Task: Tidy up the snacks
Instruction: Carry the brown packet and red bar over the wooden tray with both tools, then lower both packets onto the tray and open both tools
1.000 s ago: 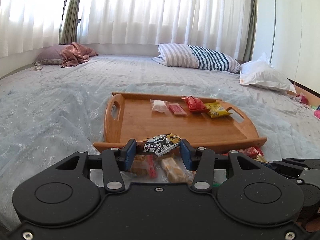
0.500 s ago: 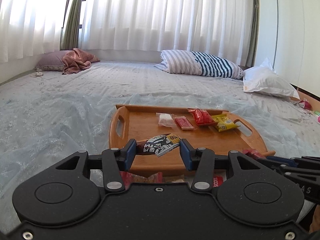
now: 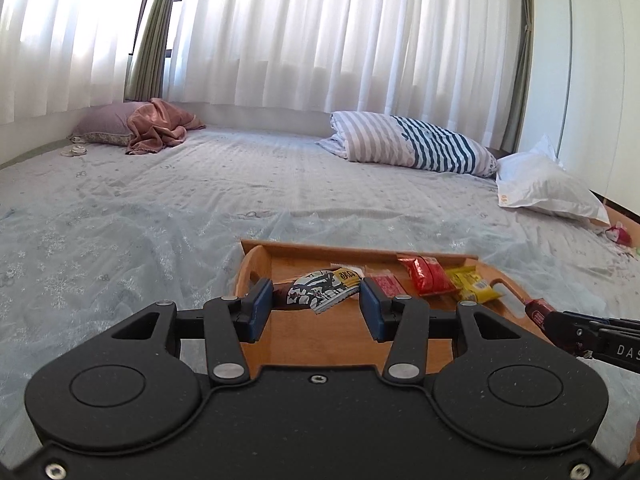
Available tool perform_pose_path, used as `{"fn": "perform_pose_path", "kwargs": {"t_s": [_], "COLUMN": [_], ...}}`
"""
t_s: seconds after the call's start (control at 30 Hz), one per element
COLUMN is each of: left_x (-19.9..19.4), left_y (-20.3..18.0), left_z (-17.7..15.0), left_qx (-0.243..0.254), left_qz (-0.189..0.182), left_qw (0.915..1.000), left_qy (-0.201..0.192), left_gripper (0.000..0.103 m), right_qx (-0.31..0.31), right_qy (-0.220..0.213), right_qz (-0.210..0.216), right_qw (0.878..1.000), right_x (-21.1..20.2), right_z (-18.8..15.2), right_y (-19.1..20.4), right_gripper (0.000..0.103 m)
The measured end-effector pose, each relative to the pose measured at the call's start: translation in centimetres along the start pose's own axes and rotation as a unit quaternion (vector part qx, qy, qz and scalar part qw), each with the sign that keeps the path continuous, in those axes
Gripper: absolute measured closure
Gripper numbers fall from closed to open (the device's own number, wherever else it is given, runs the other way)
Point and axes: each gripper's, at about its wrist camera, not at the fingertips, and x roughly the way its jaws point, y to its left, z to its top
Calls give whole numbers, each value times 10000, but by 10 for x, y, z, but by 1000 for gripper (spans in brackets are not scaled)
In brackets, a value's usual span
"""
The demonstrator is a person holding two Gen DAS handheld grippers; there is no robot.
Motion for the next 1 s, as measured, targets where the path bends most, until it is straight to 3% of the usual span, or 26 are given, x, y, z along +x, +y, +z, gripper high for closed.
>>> {"fn": "perform_pose_path", "kwargs": {"t_s": [0.33,0.8,1.0], "left_x": [53,143,171], "left_y": [7,4,4], "left_z": [24,34,30], "left_qx": [-38,-207,-257], "left_qz": [-54,159,314], "left_qw": [9997,9963,9938], "left_qy": [239,822,1040], "left_gripper": [58,58,58], "right_qx": [177,837,987], "right_qy": [121,796,1109], "right_qz": [-144,295,281], "right_qw": [9997,9929,9885], "right_x": [38,104,126], "right_z": [19,35,32], "right_y": [-14,-19,-17], "right_gripper": [75,75,75]}}
